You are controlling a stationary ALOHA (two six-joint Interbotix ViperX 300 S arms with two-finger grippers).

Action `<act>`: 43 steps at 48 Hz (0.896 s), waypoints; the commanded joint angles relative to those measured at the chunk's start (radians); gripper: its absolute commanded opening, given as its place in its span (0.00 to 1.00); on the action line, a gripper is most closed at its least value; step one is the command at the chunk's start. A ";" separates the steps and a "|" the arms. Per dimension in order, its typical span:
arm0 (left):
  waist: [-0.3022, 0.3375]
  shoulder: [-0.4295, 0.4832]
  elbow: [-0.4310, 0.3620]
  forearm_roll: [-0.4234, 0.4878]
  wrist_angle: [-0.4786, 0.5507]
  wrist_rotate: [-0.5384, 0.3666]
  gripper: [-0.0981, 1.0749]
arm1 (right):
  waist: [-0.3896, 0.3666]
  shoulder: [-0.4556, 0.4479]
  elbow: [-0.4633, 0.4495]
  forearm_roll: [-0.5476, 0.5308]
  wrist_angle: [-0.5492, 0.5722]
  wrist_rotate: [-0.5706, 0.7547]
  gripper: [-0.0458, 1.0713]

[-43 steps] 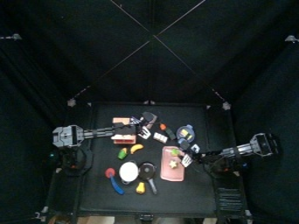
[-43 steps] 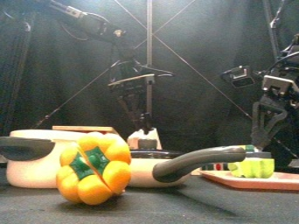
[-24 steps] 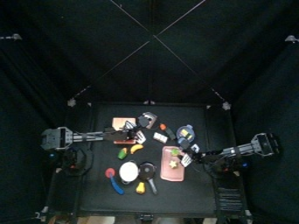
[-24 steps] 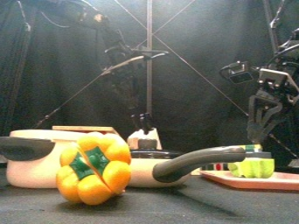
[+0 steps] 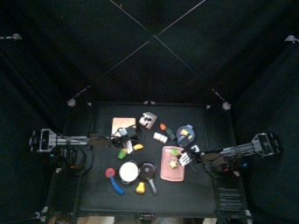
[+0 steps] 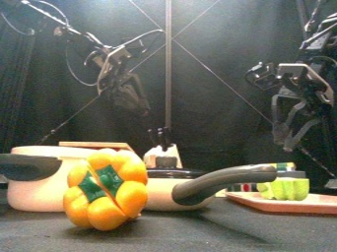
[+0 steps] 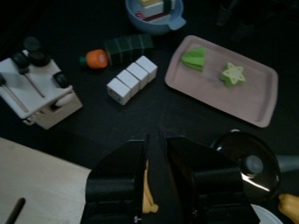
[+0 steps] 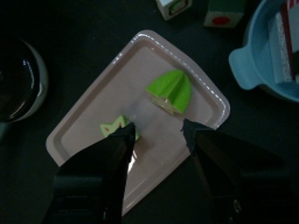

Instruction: Grab starfruit top

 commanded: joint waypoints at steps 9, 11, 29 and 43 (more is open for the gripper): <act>0.049 -0.046 0.091 0.098 -0.216 0.018 0.61 | -0.009 -0.012 -0.083 0.091 0.160 0.003 0.79; 0.054 -0.048 0.098 0.110 -0.232 0.021 0.61 | -0.012 -0.011 -0.094 0.089 0.166 0.000 0.79; 0.086 -0.049 0.186 0.137 -0.390 0.041 0.61 | -0.049 0.034 -0.109 0.098 0.163 0.006 0.80; 0.091 -0.060 0.227 0.135 -0.515 0.080 0.61 | -0.092 0.080 -0.137 0.109 0.156 0.005 0.83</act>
